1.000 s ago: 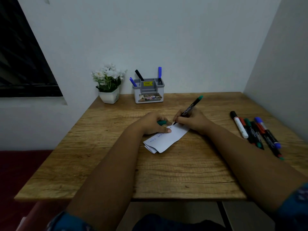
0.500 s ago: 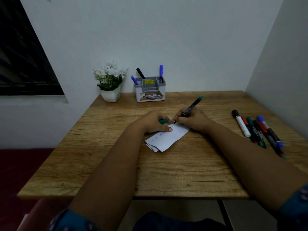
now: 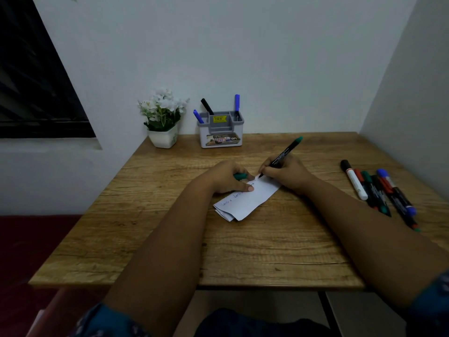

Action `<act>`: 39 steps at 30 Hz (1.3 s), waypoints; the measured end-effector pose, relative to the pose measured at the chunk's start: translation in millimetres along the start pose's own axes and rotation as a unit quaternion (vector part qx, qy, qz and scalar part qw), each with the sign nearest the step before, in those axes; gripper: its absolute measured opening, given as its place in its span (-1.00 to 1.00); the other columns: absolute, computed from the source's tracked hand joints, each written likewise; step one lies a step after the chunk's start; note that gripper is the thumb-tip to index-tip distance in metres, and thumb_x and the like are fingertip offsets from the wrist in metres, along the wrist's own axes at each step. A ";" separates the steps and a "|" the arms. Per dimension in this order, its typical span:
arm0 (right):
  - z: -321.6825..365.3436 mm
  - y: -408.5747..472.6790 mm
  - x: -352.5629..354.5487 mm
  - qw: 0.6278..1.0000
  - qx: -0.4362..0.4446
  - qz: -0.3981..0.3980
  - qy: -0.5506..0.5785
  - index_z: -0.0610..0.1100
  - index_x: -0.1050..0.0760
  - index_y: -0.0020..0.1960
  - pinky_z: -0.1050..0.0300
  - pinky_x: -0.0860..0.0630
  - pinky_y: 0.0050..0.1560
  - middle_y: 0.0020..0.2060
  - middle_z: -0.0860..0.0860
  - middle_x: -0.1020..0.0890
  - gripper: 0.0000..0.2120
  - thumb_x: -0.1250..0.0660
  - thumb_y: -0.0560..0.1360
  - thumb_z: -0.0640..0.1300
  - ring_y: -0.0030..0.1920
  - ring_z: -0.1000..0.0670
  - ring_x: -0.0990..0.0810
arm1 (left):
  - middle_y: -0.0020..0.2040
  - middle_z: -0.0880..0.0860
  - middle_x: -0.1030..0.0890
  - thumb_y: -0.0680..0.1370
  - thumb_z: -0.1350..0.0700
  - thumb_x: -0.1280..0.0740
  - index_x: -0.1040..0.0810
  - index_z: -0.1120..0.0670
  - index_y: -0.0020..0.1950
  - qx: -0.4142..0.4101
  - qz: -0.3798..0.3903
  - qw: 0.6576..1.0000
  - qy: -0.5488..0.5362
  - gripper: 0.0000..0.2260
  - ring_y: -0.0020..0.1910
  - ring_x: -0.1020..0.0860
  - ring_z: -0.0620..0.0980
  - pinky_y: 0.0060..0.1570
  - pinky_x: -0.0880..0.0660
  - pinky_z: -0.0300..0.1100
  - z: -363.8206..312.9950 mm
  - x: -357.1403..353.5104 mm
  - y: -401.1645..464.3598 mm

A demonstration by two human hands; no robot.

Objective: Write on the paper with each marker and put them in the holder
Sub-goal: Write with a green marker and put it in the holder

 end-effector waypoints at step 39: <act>-4.9 2.0 4.6 0.996 -0.027 -0.003 0.089 -0.15 -0.65 -0.16 0.36 -0.51 -0.23 -0.29 0.09 -0.69 -0.89 -0.43 0.48 -0.12 -0.24 0.17 -0.63 | 0.34 -0.01 -0.50 0.47 -0.08 -0.45 -0.56 -0.14 0.29 -0.008 0.011 1.000 0.027 -0.61 0.10 -0.39 -0.11 0.03 -0.33 -0.21 -1.0 -1.4 0.8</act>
Point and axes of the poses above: each hand's wrist, its own y-axis towards the middle knuckle, its own x-axis out of the back of the hand, z = x × y, the point moved 6 cm from there along y, towards the middle knuckle
